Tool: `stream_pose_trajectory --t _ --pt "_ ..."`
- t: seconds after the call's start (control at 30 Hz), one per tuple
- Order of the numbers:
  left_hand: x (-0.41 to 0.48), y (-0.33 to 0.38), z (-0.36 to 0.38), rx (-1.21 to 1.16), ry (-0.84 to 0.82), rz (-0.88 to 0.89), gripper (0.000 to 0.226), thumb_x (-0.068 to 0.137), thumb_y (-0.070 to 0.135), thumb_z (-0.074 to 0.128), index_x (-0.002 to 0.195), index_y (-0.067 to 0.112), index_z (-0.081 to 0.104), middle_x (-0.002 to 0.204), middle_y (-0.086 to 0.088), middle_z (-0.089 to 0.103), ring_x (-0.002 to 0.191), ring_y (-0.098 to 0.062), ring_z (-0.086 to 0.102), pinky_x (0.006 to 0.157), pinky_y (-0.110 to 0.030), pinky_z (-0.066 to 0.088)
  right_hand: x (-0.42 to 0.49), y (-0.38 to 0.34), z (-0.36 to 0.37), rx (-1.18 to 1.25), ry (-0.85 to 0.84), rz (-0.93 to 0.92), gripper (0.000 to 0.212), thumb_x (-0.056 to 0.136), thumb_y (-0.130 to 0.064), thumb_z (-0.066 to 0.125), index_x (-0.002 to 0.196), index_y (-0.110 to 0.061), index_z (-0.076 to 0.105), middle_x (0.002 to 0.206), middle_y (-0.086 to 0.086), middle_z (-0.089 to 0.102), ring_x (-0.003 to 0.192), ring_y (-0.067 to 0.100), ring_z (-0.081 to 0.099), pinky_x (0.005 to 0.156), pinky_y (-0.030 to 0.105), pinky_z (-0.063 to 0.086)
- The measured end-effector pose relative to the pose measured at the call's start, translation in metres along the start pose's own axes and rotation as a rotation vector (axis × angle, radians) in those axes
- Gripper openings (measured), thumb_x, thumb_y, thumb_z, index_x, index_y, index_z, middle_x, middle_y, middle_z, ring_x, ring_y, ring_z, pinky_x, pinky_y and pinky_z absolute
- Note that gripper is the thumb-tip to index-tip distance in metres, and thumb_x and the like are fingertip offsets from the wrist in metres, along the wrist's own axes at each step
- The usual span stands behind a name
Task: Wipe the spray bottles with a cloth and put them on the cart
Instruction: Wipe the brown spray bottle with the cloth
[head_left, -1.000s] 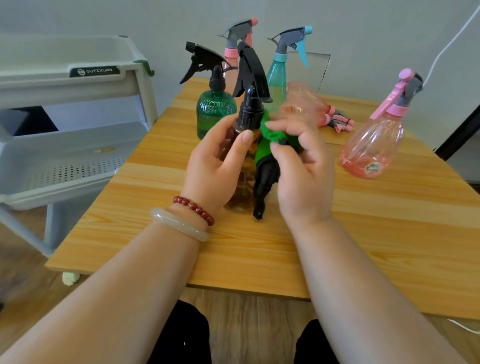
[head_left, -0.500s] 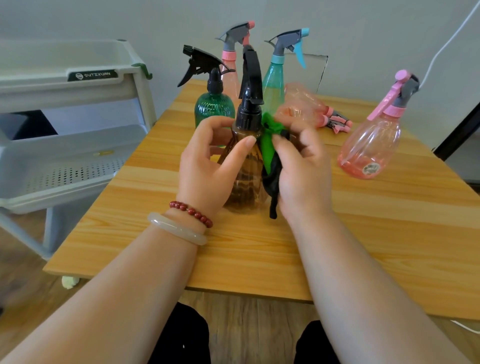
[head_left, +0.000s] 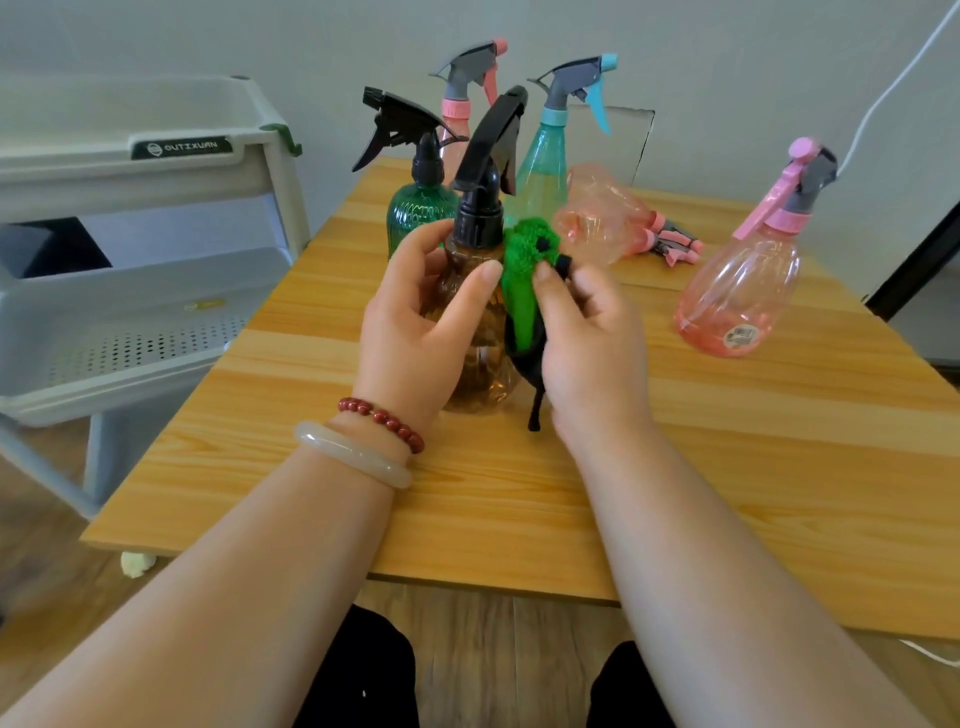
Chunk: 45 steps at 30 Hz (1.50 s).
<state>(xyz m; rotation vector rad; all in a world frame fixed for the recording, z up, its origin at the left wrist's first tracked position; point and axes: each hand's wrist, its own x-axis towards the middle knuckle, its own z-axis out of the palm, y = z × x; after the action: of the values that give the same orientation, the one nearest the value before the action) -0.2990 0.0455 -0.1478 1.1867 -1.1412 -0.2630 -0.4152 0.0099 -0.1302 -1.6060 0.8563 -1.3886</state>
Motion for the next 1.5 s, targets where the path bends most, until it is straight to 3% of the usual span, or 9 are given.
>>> stream_pose_trajectory --t 0.13,0.3,0.47,0.63,0.77,0.87,1.07,1.27,1.5 --pt "0.001 0.001 0.001 0.009 -0.007 0.0 0.059 0.088 0.051 0.057 0.136 0.017 0.053 0.116 0.004 0.067 0.11 -0.011 0.064 0.095 -0.041 0.055 -0.004 -0.003 -0.002 -0.06 0.075 -0.124 0.02 0.098 -0.015 0.057 0.112 -0.029 0.054 0.106 -0.007 0.069 0.097 0.001 0.065 0.077 0.014 0.05" --pt "0.0 0.002 0.0 -0.008 -0.018 0.0 0.051 0.089 0.049 0.055 0.132 0.022 0.053 0.114 0.007 0.067 0.108 -0.008 0.065 0.093 -0.035 0.055 -0.007 0.001 0.005 -0.183 0.058 -0.319 0.028 0.094 -0.019 0.064 0.122 -0.017 0.06 0.117 -0.01 0.062 0.115 -0.003 0.055 0.1 0.017 0.044" --pt "-0.003 0.005 0.0 0.079 -0.046 0.038 0.027 0.097 0.036 0.056 0.12 0.043 0.045 0.103 0.021 0.063 0.094 0.005 0.062 0.082 -0.013 0.051 0.001 0.004 0.006 -0.099 0.117 -0.143 0.016 0.095 -0.02 0.062 0.108 -0.027 0.07 0.105 -0.008 0.072 0.104 0.004 0.064 0.093 0.028 0.052" --pt "-0.005 0.007 0.001 0.104 -0.075 0.073 0.037 0.099 0.026 0.056 0.115 0.054 0.037 0.099 0.031 0.058 0.092 0.016 0.057 0.081 -0.005 0.046 -0.007 -0.005 0.0 -0.056 0.175 -0.257 0.024 0.092 -0.015 0.065 0.101 -0.037 0.063 0.101 -0.017 0.068 0.104 -0.002 0.063 0.093 0.018 0.048" --pt "-0.005 0.004 0.002 0.086 -0.094 0.086 0.031 0.098 0.03 0.058 0.117 0.048 0.041 0.101 0.027 0.06 0.096 0.014 0.059 0.083 -0.007 0.047 -0.002 -0.002 0.005 0.082 0.151 -0.128 0.022 0.093 -0.011 0.064 0.11 -0.024 0.064 0.108 -0.008 0.069 0.108 0.007 0.064 0.096 0.031 0.052" --pt "-0.004 0.004 0.001 0.083 -0.077 0.097 0.028 0.093 0.044 0.053 0.117 0.052 0.041 0.102 0.032 0.06 0.099 0.012 0.06 0.085 -0.009 0.047 -0.008 -0.005 0.003 0.147 0.141 -0.161 0.025 0.091 -0.007 0.066 0.111 -0.021 0.064 0.11 -0.006 0.069 0.11 0.007 0.064 0.093 0.024 0.051" --pt "-0.005 0.004 0.001 0.158 -0.067 0.136 0.033 0.101 0.026 0.054 0.116 0.051 0.039 0.097 0.03 0.058 0.091 0.018 0.057 0.079 -0.004 0.045 -0.003 -0.002 0.0 -0.011 0.133 -0.211 0.021 0.09 -0.016 0.068 0.104 -0.032 0.063 0.106 -0.013 0.068 0.108 0.004 0.063 0.096 0.031 0.052" --pt "-0.004 0.006 -0.001 0.161 -0.096 0.149 0.026 0.1 0.037 0.044 0.126 0.037 0.045 0.101 0.028 0.059 0.093 0.013 0.057 0.077 -0.004 0.042 -0.009 -0.002 -0.005 -0.141 0.087 -0.528 0.018 0.09 -0.007 0.065 0.105 -0.016 0.062 0.104 -0.011 0.062 0.104 0.002 0.059 0.095 0.02 0.046" --pt "-0.004 0.006 0.001 0.164 -0.108 0.162 0.036 0.096 0.045 0.04 0.129 0.031 0.043 0.094 0.022 0.059 0.086 0.003 0.059 0.071 -0.008 0.045 -0.004 -0.002 0.002 0.095 0.086 -0.173 0.021 0.093 -0.011 0.062 0.107 -0.027 0.062 0.104 -0.014 0.067 0.105 0.003 0.063 0.089 0.019 0.048"
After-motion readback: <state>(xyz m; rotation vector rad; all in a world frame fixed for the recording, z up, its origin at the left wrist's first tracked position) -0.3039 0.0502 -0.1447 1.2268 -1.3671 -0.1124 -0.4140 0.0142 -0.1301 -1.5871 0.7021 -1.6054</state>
